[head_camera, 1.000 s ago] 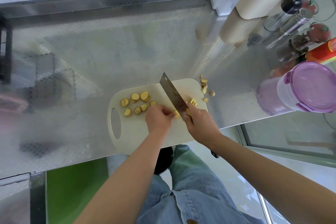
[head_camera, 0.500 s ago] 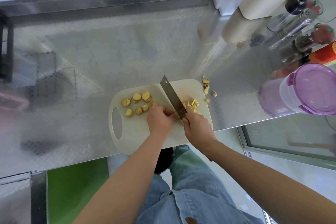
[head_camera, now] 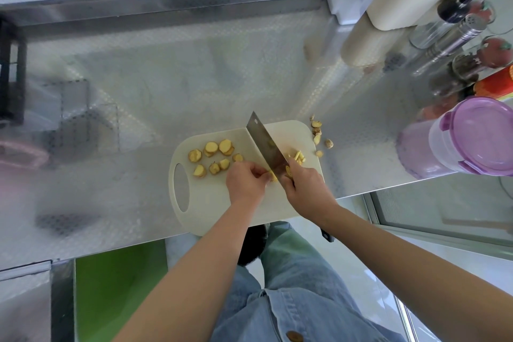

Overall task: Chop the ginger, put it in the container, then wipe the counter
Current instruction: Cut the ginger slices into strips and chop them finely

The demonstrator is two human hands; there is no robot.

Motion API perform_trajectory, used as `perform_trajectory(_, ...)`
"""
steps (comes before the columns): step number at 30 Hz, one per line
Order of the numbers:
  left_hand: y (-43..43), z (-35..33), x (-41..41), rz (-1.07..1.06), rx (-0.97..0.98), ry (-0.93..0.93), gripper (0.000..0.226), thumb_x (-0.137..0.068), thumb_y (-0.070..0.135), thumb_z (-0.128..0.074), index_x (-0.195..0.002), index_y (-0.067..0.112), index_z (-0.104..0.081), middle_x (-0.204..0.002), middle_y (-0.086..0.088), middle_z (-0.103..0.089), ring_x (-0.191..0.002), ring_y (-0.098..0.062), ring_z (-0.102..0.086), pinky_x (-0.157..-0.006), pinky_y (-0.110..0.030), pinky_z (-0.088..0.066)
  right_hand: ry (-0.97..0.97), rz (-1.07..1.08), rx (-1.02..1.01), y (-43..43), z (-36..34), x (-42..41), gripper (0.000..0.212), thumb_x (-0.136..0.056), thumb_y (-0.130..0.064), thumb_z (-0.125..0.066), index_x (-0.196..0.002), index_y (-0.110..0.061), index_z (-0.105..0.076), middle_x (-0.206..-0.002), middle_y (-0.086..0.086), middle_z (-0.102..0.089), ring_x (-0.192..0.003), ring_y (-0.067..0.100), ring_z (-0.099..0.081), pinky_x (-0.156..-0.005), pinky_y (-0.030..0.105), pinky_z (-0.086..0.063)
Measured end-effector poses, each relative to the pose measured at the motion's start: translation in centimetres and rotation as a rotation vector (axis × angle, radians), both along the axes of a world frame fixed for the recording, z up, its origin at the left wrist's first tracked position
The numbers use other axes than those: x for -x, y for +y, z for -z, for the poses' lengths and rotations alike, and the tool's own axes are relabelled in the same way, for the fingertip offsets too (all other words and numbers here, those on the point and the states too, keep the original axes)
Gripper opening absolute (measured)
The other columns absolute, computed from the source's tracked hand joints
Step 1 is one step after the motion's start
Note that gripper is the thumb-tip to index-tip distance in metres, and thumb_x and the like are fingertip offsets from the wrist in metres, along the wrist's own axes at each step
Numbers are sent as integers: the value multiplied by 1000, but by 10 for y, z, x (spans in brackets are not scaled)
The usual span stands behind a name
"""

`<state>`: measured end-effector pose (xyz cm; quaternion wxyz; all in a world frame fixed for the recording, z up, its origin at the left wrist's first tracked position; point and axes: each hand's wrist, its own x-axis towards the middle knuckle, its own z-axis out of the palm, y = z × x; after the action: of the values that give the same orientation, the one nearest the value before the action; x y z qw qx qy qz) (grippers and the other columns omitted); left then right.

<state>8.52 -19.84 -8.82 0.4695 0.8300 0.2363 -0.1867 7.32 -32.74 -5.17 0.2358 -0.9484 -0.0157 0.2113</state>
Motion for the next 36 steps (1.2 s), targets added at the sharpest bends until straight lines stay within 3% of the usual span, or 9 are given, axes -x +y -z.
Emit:
perform_trajectory(5,-1,0,-1,-3,4,6,6,-74,16,-78,-73,13,-74,-62,2,-67,-62,-16,-64,-58,-22,-43,23,-15,44,-1,0,4,20,-97,-19,-41,-113,-9,-43,-67,5,-45,-62,27,-44,-55,34,-34)
perform_trajectory(12,1,-2,-2,43,-19,1,6,-75,17,-78,-73,16,-73,-60,6,-63,-62,-14,-63,-60,-22,-41,41,11,85,10,3,5,14,-98,-19,-39,-109,-10,-41,-76,8,-48,-69,31,-48,-58,34,-34)
perform_trajectory(20,1,-3,0,22,-5,-12,4,-75,17,-76,-71,15,-74,-60,1,-66,-57,-11,-59,-57,-21,-40,-50,107,-39,13,6,-16,13,-96,-14,-43,-104,-4,-45,-70,7,-45,-65,30,-42,-55,34,-31)
perform_trajectory(26,1,-2,0,13,-4,-16,6,-75,17,-77,-70,16,-74,-58,5,-65,-63,-16,-65,-62,-25,-48,-22,33,-4,3,0,-4,25,-95,-17,-42,-118,-8,-43,-66,10,-50,-62,32,-50,-57,44,-48)
perform_trajectory(30,1,-4,0,28,-15,-1,1,-76,15,-76,-76,15,-75,-67,0,-70,-65,-16,-64,-62,-23,-45,9,10,25,3,3,5,22,-97,-21,-42,-116,-9,-45,-68,7,-49,-61,26,-48,-54,35,-38)
perform_trajectory(36,1,-7,0,22,-2,-3,3,-76,15,-77,-76,14,-74,-67,-2,-69,-64,-16,-63,-63,-23,-44,14,26,54,13,7,4,16,-97,-19,-40,-109,-9,-42,-74,7,-47,-68,30,-45,-56,32,-31)
